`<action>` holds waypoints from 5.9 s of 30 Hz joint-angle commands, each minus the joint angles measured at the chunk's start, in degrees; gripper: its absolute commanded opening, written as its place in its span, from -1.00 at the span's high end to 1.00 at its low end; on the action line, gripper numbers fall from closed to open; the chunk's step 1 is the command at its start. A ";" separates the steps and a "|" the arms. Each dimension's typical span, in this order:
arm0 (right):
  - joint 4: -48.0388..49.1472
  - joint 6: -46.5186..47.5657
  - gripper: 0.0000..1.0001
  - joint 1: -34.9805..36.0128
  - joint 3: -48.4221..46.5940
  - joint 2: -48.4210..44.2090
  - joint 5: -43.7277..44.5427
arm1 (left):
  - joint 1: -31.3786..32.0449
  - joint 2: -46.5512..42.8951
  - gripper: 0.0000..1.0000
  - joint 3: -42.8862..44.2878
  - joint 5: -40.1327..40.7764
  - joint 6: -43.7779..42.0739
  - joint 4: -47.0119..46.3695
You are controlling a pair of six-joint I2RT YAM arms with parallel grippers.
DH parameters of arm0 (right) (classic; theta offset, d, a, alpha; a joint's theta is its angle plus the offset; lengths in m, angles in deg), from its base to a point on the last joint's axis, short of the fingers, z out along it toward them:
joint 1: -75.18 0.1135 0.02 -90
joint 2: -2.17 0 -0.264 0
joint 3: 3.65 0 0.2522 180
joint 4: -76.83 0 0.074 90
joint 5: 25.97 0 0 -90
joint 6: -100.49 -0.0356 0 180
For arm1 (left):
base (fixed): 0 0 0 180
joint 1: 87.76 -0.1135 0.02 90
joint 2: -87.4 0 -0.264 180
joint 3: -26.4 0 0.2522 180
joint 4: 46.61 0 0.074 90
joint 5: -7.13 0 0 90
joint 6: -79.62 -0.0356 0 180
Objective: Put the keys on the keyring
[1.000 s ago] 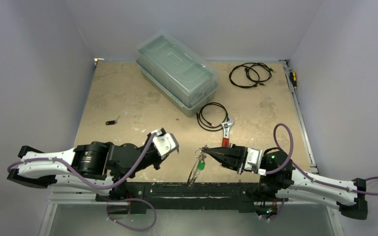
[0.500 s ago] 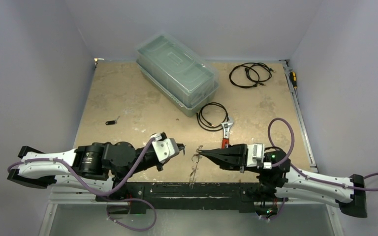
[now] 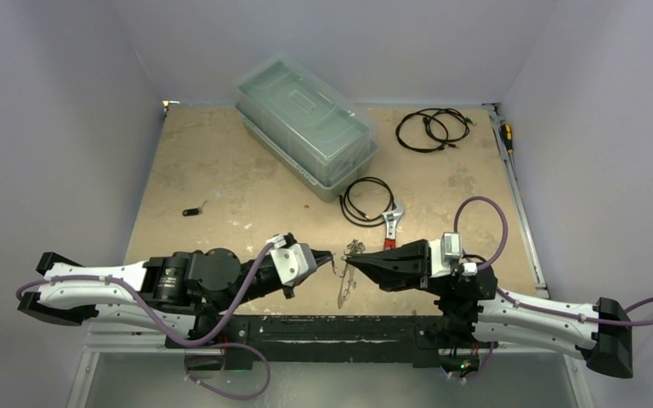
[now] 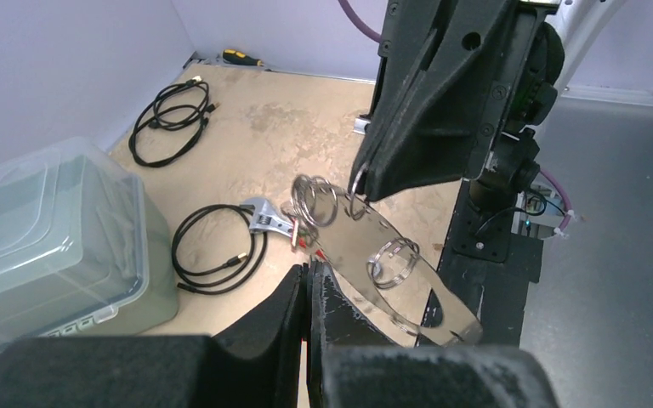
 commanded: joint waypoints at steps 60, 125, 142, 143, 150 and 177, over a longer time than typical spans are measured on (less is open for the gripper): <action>28.04 -28.02 1.00 -12.96 0.68 13.77 -13.14 | 0.15 -1.73 1.00 -1.37 -5.26 -4.20 -12.56; 37.11 -31.22 1.00 -15.15 -0.40 17.11 -11.79 | 0.15 -2.05 1.00 -1.06 -9.96 -2.43 -11.10; 39.18 -31.67 1.00 -15.58 -0.69 16.97 -10.83 | 0.15 -1.93 1.00 -1.41 -11.13 -2.13 -10.93; 39.35 -31.76 1.00 -15.60 -0.84 17.02 -11.01 | 0.15 -1.85 1.00 -1.46 -11.12 -2.08 -10.92; 41.94 -32.33 1.00 -15.68 -0.22 16.63 -14.36 | 0.15 -3.01 1.00 -1.35 -8.38 -1.66 -11.20; 42.09 -31.38 1.00 -15.84 0.94 11.33 -18.13 | 0.15 -4.10 1.00 -1.21 -2.59 -2.61 -10.80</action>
